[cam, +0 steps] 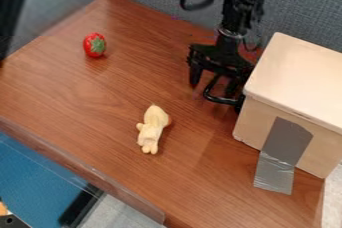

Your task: Open the drawer

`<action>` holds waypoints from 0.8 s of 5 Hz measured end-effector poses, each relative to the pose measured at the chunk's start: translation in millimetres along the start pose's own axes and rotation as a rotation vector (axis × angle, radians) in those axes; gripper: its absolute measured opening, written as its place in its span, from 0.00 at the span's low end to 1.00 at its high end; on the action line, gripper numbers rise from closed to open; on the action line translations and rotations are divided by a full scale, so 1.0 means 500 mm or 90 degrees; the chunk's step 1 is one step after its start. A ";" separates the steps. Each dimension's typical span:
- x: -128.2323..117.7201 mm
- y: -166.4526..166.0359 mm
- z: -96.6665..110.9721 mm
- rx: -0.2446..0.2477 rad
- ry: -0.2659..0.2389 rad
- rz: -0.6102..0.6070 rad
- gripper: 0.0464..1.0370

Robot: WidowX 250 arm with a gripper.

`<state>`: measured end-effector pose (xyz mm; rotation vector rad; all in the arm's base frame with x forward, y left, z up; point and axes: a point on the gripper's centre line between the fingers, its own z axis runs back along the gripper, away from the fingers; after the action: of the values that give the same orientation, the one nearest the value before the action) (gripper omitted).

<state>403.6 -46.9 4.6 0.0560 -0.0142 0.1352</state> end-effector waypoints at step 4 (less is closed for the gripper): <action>-0.014 0.132 -0.013 0.029 0.027 0.061 0.11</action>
<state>388.1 17.8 1.8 0.0977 0.0285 0.2325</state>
